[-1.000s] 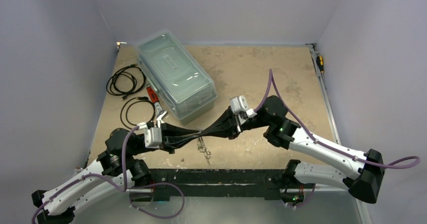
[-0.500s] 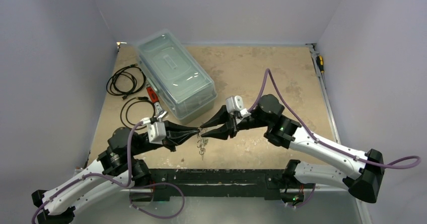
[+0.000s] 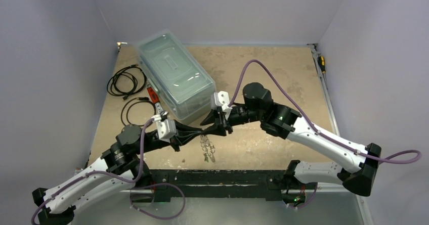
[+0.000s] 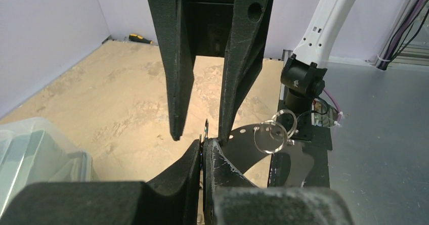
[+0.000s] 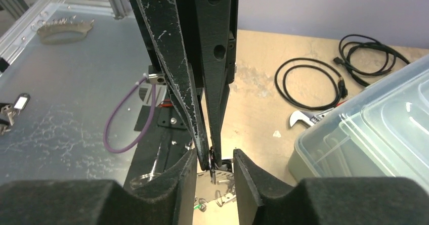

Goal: Put the keys on the keyring

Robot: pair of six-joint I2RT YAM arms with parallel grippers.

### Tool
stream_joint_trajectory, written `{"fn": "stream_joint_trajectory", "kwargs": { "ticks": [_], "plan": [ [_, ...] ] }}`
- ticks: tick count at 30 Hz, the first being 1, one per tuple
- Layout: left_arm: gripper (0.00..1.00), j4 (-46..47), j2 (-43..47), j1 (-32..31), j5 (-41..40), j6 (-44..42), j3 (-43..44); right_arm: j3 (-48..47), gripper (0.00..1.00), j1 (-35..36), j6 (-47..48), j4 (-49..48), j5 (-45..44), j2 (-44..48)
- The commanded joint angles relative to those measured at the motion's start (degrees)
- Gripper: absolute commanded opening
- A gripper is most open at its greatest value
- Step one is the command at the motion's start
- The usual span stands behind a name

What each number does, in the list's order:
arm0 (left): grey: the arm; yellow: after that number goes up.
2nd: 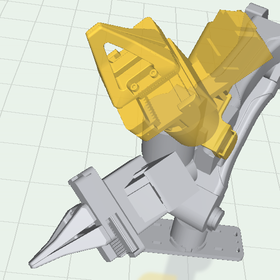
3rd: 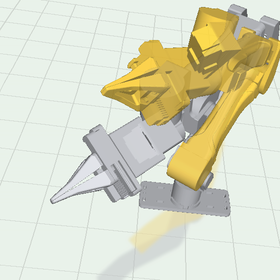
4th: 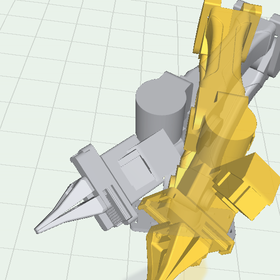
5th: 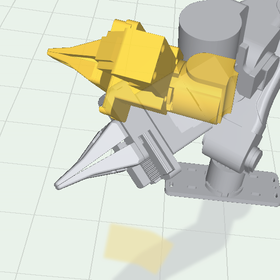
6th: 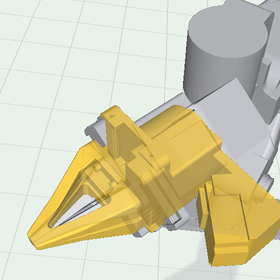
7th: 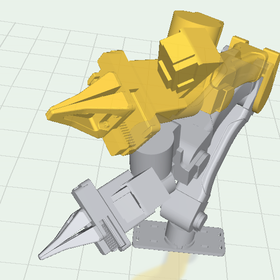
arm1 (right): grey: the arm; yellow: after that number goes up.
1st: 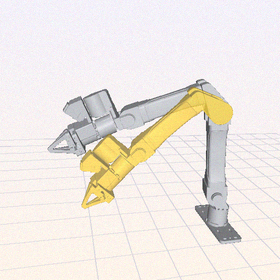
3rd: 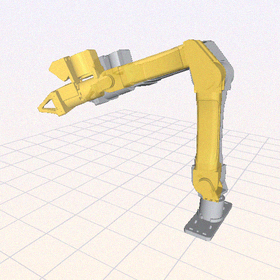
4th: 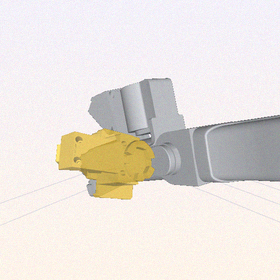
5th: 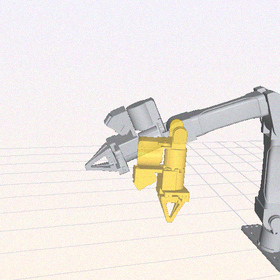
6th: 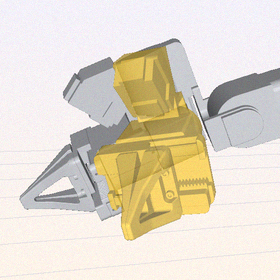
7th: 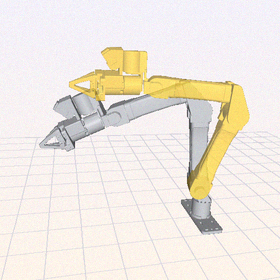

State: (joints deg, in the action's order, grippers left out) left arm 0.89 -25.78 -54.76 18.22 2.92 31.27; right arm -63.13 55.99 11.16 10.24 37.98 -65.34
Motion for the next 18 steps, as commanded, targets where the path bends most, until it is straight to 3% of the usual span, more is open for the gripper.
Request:
{"fn": "stream_joint_trajectory", "kwargs": {
  "ticks": [1,8,18],
  "plan": [
    [0.00,2.41,-0.49,0.01,2.20,0.27,3.16,-5.19,0.32,0.26,4.57,8.51,-1.97,-1.94],
    [0.00,1.87,0.20,0.01,2.13,-0.41,3.32,-7.08,0.11,0.26,6.76,12.65,-2.48,-4.13],
    [0.00,1.75,0.20,0.04,3.54,-0.48,3.59,-6.38,0.18,0.26,6.60,13.15,-3.40,-3.22]
  ]
}}
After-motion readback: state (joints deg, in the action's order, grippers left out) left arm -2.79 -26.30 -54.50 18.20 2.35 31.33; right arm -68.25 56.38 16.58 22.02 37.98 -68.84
